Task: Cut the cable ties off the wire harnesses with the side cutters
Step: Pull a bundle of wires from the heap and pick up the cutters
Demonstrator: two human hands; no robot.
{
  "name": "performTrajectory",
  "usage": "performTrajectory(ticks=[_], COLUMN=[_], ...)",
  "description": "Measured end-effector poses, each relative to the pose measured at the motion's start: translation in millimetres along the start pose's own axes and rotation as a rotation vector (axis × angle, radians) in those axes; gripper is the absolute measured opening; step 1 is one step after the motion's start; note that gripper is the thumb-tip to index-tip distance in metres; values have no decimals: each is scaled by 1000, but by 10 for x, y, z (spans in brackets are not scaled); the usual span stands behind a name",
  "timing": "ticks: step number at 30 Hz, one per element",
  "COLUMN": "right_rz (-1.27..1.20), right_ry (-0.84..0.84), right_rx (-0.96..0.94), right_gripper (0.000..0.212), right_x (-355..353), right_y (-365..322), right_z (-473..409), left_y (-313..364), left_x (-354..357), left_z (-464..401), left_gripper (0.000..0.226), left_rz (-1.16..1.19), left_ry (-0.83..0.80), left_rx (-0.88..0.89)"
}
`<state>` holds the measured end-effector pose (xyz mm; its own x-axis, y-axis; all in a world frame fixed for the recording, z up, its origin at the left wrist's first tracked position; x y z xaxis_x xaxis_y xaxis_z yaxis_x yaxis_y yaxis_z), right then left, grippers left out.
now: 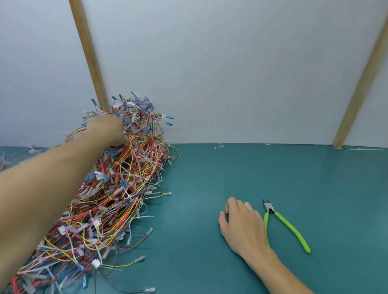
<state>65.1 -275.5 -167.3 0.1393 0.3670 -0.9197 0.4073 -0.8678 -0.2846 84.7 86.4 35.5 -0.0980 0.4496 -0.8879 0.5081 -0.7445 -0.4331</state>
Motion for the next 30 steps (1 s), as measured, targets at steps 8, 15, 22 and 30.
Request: performTrajectory(ticks=[8, 15, 22, 30], right_rz=[-3, -18, -25, -32], right_ry=[6, 6, 6, 7], right_rx=[-2, -2, -1, -4], right_gripper=[21, 20, 21, 21], right_x=[4, 6, -17, -27], right_y=[15, 11, 8, 3], right_z=[-19, -20, -16, -7], left_y=[-79, 711, 1208, 798], left_x=[-599, -340, 570, 4], left_z=[136, 572, 1105, 772], left_gripper=[27, 63, 62, 46], left_rz=[525, -42, -325, -112], left_ry=[559, 434, 12, 342], left_rx=[-75, 239, 477, 174])
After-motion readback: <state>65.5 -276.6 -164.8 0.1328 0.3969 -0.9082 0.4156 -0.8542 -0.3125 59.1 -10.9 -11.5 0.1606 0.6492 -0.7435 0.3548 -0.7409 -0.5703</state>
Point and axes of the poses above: each hand's wrist, its own z-axis away from the middle knuckle, its own x-axis out of the palm, y = z × x, the point moved 6 cm from there along -z, towards the middle knuckle, and after that the axes turned 5 degrees about -z, right-handed, at the moved point
